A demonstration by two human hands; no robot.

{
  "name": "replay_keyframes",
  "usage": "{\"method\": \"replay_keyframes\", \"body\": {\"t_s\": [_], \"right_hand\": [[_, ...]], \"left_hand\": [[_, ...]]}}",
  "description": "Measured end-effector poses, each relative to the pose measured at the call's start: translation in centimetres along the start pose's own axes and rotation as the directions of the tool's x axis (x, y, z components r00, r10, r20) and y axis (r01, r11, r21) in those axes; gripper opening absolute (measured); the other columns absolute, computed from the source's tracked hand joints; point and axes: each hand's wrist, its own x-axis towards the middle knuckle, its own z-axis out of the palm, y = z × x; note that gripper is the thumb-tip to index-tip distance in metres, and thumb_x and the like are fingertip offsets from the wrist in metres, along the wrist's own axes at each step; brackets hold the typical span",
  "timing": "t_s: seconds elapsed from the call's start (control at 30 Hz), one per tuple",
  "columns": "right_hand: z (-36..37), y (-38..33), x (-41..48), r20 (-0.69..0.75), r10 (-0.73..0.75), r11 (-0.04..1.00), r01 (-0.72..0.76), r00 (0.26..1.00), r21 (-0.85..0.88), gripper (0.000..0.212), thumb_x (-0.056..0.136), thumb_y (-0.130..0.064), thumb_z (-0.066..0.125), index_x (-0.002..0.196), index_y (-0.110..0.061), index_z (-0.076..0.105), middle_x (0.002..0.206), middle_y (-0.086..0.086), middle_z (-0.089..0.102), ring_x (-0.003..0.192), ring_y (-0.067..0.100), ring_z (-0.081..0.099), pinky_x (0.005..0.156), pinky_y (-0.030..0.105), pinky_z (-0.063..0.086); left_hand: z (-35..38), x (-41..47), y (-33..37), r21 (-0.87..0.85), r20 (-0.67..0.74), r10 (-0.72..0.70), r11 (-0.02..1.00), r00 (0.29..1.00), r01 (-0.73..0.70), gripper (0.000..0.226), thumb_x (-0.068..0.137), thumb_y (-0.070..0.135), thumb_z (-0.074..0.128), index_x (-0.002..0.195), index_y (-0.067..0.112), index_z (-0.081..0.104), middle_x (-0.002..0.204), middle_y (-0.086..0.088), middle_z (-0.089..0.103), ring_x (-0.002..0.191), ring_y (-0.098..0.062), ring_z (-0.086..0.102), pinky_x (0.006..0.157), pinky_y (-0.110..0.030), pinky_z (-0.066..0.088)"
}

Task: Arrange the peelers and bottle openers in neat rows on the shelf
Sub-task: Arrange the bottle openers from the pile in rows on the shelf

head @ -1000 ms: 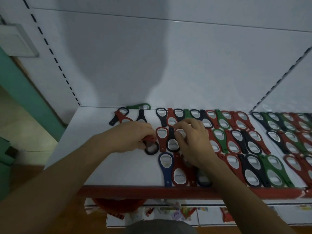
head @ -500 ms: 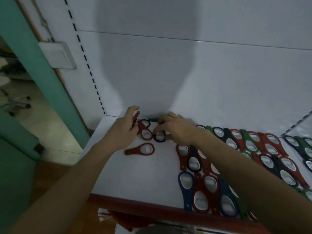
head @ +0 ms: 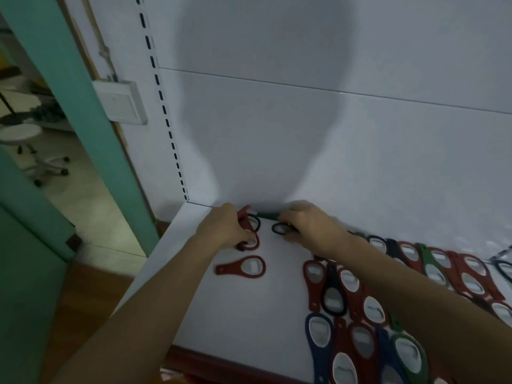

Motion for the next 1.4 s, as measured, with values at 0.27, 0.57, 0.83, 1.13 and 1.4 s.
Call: {"method": "replay_keyframes", "body": {"t_s": [0.27,0.57,0.83,1.13,1.4], "right_hand": [[1.2,-1.4,0.4,-0.197,0.159,0.903,-0.223,0.968,-0.367,0.04,0.069,-0.004,0.081,0.108,-0.011,0.069,0.091,0.006,0.066,0.072,0.026,0.064,0.059,0.032,0.045],[2.3,-2.7,0.7,-0.22,0.274,0.906,-0.328,0.936,-0.269,0.033,0.083,-0.004,0.07,0.115,-0.008,0.064,0.107,0.01,0.065,0.095,0.029,0.059,0.081,0.037,0.049],[1.6,-3.5,1.4,-0.184,0.298,0.891,-0.342,0.937,-0.299,0.022,0.086,-0.002,0.063,0.106,-0.01,0.062,0.108,0.009,0.064,0.099,0.026,0.054,0.08,0.034,0.043],[-0.1,-4.3,1.0,-0.27,0.369,0.871,-0.432,0.889,-0.235,0.021,0.087,-0.004,0.058,0.104,-0.013,0.066,0.108,0.004,0.064,0.101,0.023,0.054,0.082,0.033,0.042],[-6.2,-5.2,2.0,-0.194,0.452,0.785,-0.285,0.871,0.55,0.018,0.096,-0.024,0.067,0.082,-0.014,0.069,0.067,-0.007,0.063,0.055,0.002,0.054,0.05,0.012,0.039]], "left_hand": [[1.0,-0.7,-0.3,-0.333,-0.018,-0.019,0.943,1.0,0.012,0.009,0.08,0.021,0.071,0.079,0.017,0.063,0.071,-0.002,0.068,0.065,-0.018,0.066,0.052,-0.024,0.042],[1.3,-0.8,-0.1,-0.9,0.071,-0.085,0.423,0.994,0.1,0.023,0.093,-0.002,0.059,0.111,0.012,0.06,0.091,-0.009,0.078,0.069,-0.019,0.074,0.055,-0.029,0.054],[1.3,-0.7,0.3,-0.956,0.167,-0.171,0.211,0.971,0.201,0.026,0.089,-0.003,0.056,0.114,0.0,0.065,0.072,-0.011,0.054,0.054,-0.022,0.054,0.046,-0.029,0.046],[1.1,-1.2,-0.4,-0.98,0.173,-0.094,0.085,0.98,0.181,0.006,0.094,0.003,0.069,0.098,-0.001,0.067,0.085,-0.017,0.072,0.063,-0.022,0.067,0.057,-0.034,0.059],[0.5,-1.9,0.2,-0.988,0.043,0.081,-0.148,0.996,0.054,0.06,0.076,0.039,0.084,0.124,0.006,0.067,0.099,-0.009,0.069,0.066,-0.014,0.057,0.056,-0.028,0.052]]}}
